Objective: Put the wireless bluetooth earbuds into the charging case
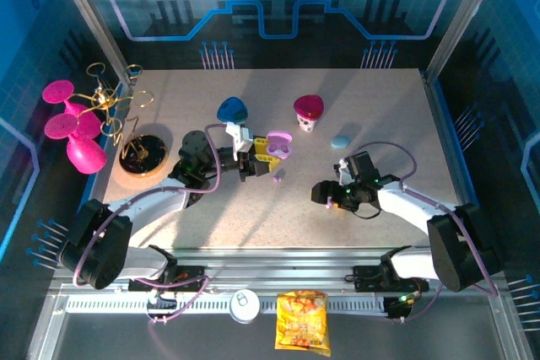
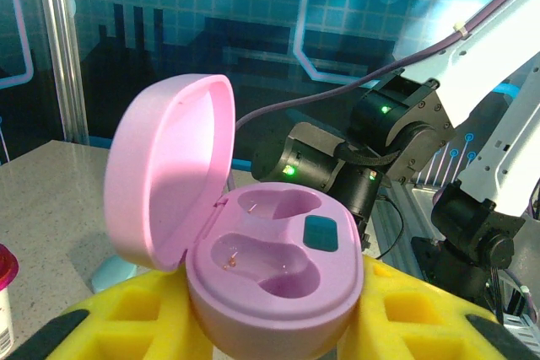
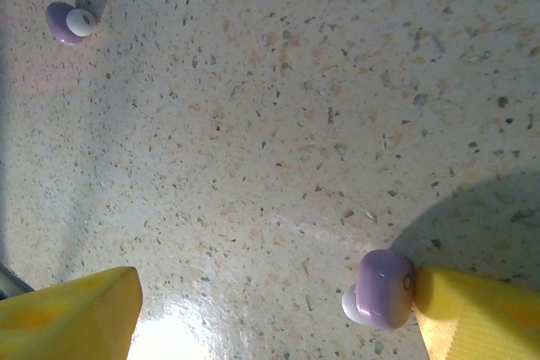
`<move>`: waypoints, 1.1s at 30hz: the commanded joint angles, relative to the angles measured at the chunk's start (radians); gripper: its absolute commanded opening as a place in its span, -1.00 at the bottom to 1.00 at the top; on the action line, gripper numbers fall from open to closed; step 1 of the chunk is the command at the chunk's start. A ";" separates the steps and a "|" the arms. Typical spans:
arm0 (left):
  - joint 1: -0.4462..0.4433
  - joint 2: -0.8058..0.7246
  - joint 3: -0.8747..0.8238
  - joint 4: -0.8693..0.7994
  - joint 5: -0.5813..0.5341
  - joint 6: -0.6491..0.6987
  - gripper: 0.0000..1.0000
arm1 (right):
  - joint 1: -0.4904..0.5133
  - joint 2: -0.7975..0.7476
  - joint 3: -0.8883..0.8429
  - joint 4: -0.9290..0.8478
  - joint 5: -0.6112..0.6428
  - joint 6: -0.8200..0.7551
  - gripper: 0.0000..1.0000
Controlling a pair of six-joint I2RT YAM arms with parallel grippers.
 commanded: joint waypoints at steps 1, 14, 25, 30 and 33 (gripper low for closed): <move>0.002 -0.024 0.006 0.017 0.007 0.027 -0.44 | 0.020 -0.014 0.025 -0.030 0.018 0.013 0.66; 0.002 -0.038 -0.008 0.014 0.004 0.034 -0.44 | 0.025 0.019 0.023 -0.016 0.035 0.009 0.25; 0.002 -0.037 -0.004 0.011 0.005 0.029 -0.44 | 0.025 0.073 0.010 0.015 0.046 0.007 -0.03; 0.002 -0.033 -0.001 0.009 0.007 0.027 -0.44 | 0.036 0.043 0.035 -0.027 0.062 0.010 -0.10; 0.002 -0.035 -0.001 0.010 0.005 0.029 -0.44 | 0.053 0.008 0.070 -0.093 0.119 0.003 -0.09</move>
